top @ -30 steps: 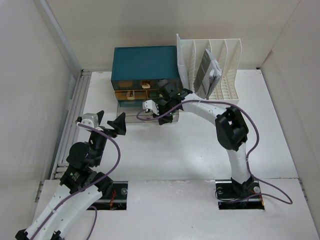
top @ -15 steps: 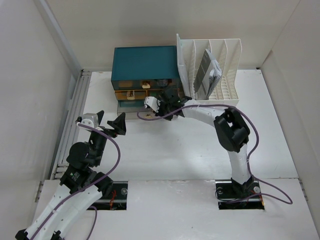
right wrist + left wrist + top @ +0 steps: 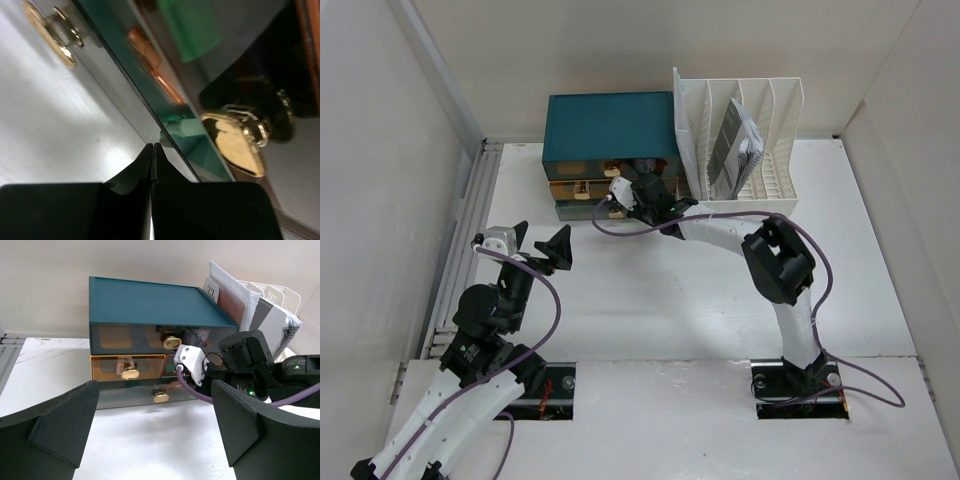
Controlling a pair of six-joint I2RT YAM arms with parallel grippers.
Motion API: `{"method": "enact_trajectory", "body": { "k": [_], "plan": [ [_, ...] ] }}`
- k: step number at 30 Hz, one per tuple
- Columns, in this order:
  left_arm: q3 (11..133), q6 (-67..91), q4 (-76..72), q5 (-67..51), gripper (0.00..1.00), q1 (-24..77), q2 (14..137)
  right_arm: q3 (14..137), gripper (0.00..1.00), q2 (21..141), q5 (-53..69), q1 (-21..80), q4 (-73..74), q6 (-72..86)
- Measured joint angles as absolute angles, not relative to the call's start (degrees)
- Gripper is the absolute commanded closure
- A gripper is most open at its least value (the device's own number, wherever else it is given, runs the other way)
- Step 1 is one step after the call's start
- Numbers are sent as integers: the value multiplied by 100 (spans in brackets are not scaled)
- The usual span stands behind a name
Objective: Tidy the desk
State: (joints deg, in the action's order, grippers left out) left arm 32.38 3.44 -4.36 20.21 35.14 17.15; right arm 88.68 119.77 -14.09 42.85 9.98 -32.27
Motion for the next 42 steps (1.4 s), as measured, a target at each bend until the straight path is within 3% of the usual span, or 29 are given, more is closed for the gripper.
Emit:
{"method": "enact_trajectory", "body": {
  "k": [12,19,20,23,25,29,33,34,35,42],
  "plan": [
    [3238,344,-436,2067,7,3514,1715,8995,100,12438,-2235,4307,530,-3395],
    [3238,344,-436,2082,7,3514,1715,8621,100,12075,-1673,4320,445,-3452],
    [3238,344,-436,2084,7,3514,1715,8475,97,11863,-1389,4322,576,-3487],
    [3238,344,-436,2086,7,3514,1715,8490,68,11183,-32,4362,1573,-3806],
    [3238,342,-434,2086,0,3514,1715,8829,49,10805,1081,4392,2471,-4182],
    [3238,342,-436,2091,0,3514,1715,9970,32,10473,2644,4471,3972,-4744],
    [3238,344,-438,2093,0,3514,1715,10186,27,10027,2626,4517,4233,-4523],
    [3238,342,-438,2097,0,3514,1712,10106,19,9859,2416,4512,4178,-4357],
    [3238,342,-438,2099,0,3514,1715,10001,0,9684,2198,4508,4091,-4165],
    [3234,353,-495,2099,0,3514,1728,9542,0,8466,674,4176,3323,-3076]
  ]
}}
